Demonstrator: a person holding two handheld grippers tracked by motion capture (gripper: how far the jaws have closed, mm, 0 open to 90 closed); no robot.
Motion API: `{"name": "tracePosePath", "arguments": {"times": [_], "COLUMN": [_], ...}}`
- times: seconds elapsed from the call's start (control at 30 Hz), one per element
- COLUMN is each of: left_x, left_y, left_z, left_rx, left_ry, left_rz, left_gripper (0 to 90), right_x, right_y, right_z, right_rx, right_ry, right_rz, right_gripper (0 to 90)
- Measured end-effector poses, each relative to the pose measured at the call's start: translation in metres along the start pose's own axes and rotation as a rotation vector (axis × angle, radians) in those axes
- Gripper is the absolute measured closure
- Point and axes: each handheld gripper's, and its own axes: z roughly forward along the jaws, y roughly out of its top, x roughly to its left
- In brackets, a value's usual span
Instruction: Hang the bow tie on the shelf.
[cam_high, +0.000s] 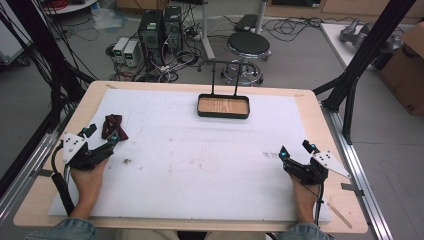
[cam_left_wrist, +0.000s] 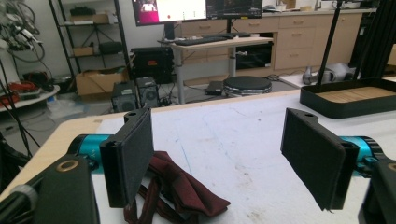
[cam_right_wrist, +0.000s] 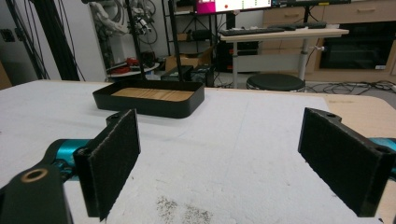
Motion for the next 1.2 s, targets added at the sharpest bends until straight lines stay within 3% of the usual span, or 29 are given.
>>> {"name": "tracePosePath", "arguments": {"times": [0.53,0.87,1.0,1.2], "left_x": [0.0,0.0,-0.001,0.004], "left_y": [-0.001,-0.001,0.0,0.005], "left_z": [0.001,0.003,0.006,0.018], "left_rx": [0.028,0.014,0.009,0.003], "left_ry": [0.004,0.058,0.067,0.075], "left_rz": [-0.008,-0.016,-0.031,-0.09], "left_gripper": [24.2,24.9,25.0,25.7], "right_x": [0.0,0.0,0.0,0.0], "right_y": [0.0,0.0,0.0,0.0], "right_z": [0.0,0.0,0.001,0.001], "right_rx": [0.004,0.007,0.007,0.007], "right_ry": [0.003,0.005,0.002,0.003], "right_rz": [0.007,0.007,0.01,0.009], "right_gripper": [12.1,12.1,12.1,12.1]}}
